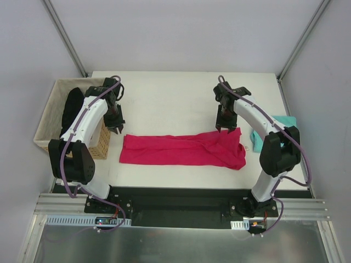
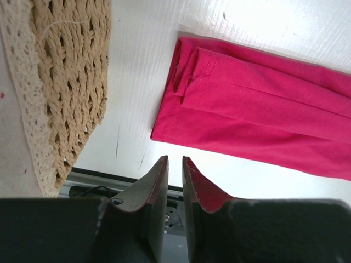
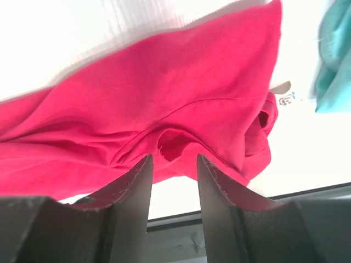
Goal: Fold and stack the t-shirts
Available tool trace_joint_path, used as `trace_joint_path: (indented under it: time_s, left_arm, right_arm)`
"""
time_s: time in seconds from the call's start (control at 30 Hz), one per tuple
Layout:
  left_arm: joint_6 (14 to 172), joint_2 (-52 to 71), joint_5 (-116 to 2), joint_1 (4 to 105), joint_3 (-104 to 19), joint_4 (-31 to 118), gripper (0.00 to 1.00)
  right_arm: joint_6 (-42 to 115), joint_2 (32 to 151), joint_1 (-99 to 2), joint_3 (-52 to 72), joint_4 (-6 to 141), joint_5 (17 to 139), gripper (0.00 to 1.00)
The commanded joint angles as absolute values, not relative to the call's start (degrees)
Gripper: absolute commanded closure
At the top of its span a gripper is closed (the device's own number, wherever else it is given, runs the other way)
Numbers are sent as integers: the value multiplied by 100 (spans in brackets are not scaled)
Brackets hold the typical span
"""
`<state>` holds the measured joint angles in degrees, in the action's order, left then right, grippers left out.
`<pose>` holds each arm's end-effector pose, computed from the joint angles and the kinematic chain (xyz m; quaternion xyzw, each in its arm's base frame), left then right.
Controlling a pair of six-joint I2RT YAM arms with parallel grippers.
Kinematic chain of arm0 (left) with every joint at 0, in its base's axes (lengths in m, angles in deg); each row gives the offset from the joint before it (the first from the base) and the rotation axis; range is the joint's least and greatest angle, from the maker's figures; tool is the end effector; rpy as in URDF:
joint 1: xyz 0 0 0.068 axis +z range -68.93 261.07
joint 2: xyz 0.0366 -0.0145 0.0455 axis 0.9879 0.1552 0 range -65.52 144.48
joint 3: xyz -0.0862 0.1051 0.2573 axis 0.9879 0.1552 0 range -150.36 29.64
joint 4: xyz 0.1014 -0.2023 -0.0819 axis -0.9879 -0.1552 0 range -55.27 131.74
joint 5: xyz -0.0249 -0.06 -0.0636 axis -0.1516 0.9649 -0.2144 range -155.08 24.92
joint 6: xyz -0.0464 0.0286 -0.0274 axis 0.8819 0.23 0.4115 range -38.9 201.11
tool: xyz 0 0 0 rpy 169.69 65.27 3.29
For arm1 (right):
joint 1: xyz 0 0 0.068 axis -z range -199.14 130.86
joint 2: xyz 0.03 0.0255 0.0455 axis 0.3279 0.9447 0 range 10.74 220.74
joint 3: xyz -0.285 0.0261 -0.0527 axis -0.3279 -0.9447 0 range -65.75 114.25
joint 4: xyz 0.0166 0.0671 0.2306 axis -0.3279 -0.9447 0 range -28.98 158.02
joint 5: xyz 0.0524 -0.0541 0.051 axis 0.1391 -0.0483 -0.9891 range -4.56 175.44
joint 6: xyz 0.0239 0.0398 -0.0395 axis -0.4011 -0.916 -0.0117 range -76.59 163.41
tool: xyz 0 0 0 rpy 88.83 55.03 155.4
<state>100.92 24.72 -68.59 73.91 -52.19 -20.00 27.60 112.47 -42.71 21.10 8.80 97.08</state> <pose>0.2888 -0.0336 0.3106 -0.1137 0.9780 -0.0109 0.1745 0.3159 0.1279 0.2771 -0.0527 0.9840 -0.0481 0.1633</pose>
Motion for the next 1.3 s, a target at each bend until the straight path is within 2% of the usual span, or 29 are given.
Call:
trace_joint_path:
  time_s: [0.0,0.27,0.57,0.7,0.77,0.8,1.27]
  left_arm:
    - [10088,2422,-6842,7360,-4886,-1927,84]
    - [10123,2536,-6649,7360,-4182,-1364,86]
    - [10132,2983,-6517,7360,-4401,-951,87]
    - [10088,3265,-6517,7360,-4542,-836,84]
    - [10062,3440,-6517,7360,-4621,-775,75]
    - [10036,3493,-6395,7360,-4656,-731,74]
    - [10000,3916,-6332,7360,-5193,-669,72]
  right_arm:
    - [2627,10523,-4313,1942,1053,9977,59]
    - [2618,10328,-4322,2109,1019,9881,59]
    - [2706,10267,-4313,2267,1001,9828,59]
    - [2724,10293,-4313,2346,957,9810,59]
    - [2724,10302,-4305,2363,939,9784,60]
    - [2724,10285,-4313,2372,931,9775,60]
    - [2741,10302,-4181,2425,843,9740,60]
